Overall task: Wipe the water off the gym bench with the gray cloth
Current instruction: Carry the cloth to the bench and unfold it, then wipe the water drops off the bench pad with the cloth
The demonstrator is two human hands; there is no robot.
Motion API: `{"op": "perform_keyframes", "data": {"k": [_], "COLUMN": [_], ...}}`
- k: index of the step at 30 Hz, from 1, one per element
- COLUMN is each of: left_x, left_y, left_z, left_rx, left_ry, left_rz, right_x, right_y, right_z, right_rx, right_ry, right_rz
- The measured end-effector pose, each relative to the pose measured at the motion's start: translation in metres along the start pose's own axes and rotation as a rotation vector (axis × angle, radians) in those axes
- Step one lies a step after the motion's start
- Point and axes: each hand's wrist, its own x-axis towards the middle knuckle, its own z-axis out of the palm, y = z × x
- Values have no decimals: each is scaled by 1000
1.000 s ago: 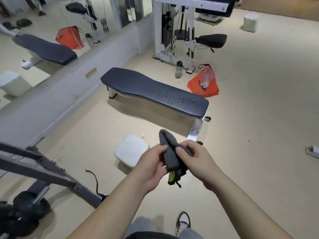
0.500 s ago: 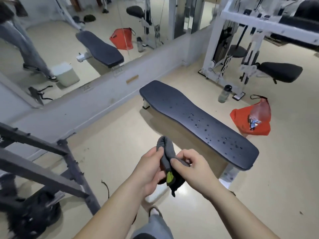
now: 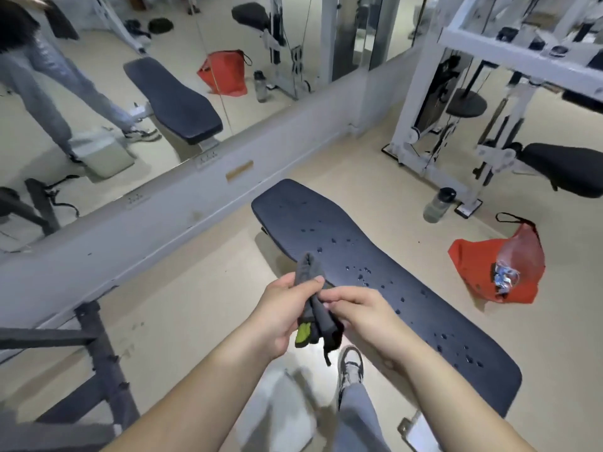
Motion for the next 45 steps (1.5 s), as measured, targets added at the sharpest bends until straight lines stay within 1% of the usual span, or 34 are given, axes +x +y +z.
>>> {"op": "perform_keyframes", "data": {"k": [2,3,5,8,10,11,13,14,15,18,20,22,24,27,29,32,35,38,40,42,43,45], "left_x": [34,49,74,106,124,133,152,162,173,206,231,260,294,350,385,428,468,520,559,597,616,651], "left_y": [21,31,53,82,102,111,127,135,141,160,172,185,196,209,210,204,194,174,151,121,105,76], "left_z": [15,22,39,62,74,78,79,78,74,52,30,3,-25,-65,-86,-114,-136,-152,-161,-174,-181,-197], "left_rx": [24,18,16,104,194,213,212,195,173,138,204,297,412,567,663,772,842,899,905,979,1073,1287], "left_ry": [77,111,153,177,141,101,7,-31,-43,41,82,86,68,0,-36,-53,-48,-31,-15,20,41,90], "left_rz": [-13,-19,-11,60,113,121,83,56,28,0,11,25,54,121,167,191,206,214,213,249,289,404], "right_x": [47,69,108,150,174,186,212,226,240,277,302,329,359,403,433,472,510,559,596,633,652,688], "right_y": [-19,-27,-40,-59,-75,-81,-92,-93,-95,-99,-102,-103,-102,-98,-89,-72,-54,-35,-17,8,26,70], "right_z": [-26,-37,-55,-69,-74,-75,-77,-79,-80,-74,-60,-41,-23,7,23,29,19,5,4,11,16,27], "right_rx": [253,325,307,293,308,308,338,385,454,628,674,702,685,668,653,618,527,299,118,-117,-264,-530], "right_ry": [-71,-57,-34,-173,-207,-184,-78,-31,-3,58,136,219,303,375,402,526,624,696,707,634,574,399], "right_rz": [166,235,311,321,288,273,266,292,341,451,466,463,444,416,379,373,331,214,126,47,38,63]}}
